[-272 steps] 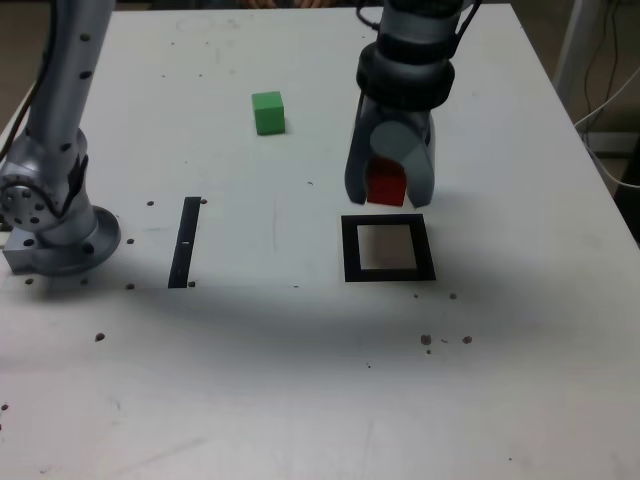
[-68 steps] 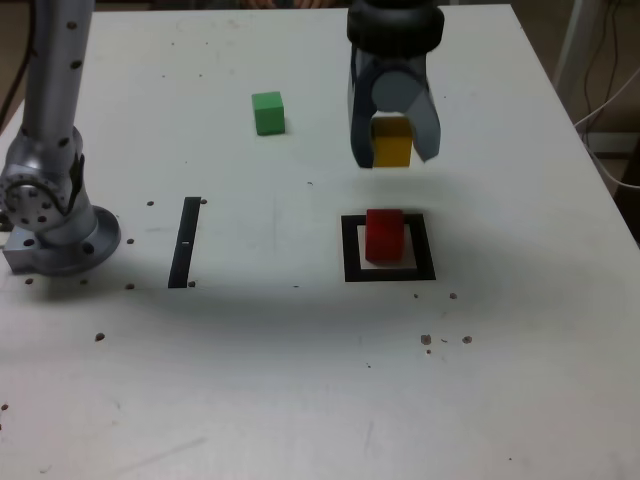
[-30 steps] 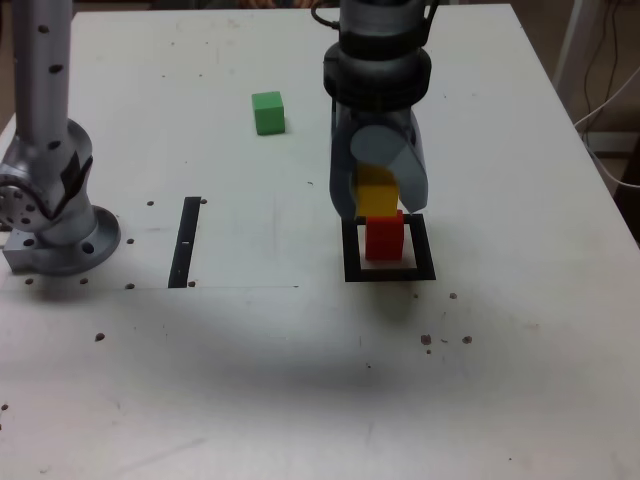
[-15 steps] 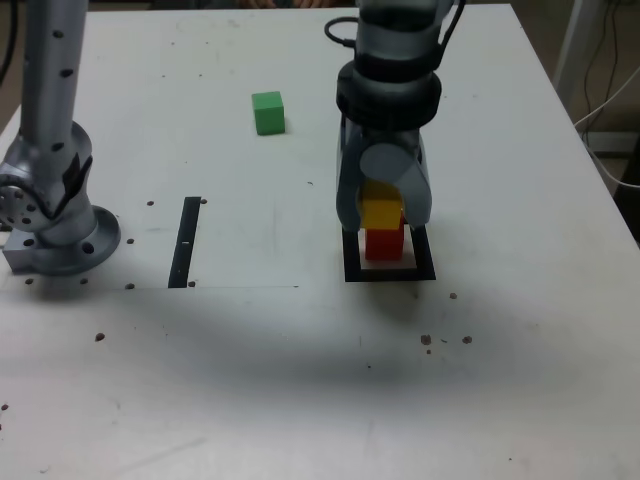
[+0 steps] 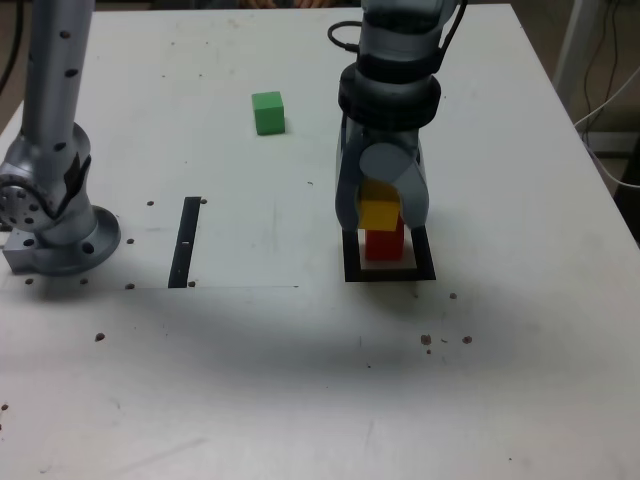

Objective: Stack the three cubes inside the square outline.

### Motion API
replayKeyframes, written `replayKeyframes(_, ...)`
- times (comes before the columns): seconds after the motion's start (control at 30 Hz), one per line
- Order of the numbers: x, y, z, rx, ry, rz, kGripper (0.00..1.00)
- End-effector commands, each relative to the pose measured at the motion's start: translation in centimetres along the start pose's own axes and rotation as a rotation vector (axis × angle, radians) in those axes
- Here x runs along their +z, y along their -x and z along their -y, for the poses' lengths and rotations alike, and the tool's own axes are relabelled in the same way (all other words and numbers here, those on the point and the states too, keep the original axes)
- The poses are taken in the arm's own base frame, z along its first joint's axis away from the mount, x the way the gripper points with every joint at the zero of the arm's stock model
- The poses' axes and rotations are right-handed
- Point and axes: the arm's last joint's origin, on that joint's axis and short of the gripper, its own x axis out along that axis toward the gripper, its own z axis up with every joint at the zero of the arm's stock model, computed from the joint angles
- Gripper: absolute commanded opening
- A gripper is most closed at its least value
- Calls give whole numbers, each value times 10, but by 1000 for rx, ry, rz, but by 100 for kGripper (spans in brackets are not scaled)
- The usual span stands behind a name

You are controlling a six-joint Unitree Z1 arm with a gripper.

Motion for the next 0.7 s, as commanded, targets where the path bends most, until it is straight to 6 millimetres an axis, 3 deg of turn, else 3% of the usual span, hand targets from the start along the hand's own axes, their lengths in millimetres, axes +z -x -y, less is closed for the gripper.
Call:
replayKeyframes(0.0,-2,3,-1,-2,1,12,35)
replayKeyframes(0.17,-5,4,-1,-2,1,22,78)
replayKeyframes(0.27,-5,3,-1,-1,2,33,98)
replayKeyframes(0.67,-5,3,-1,-14,-5,62,100)
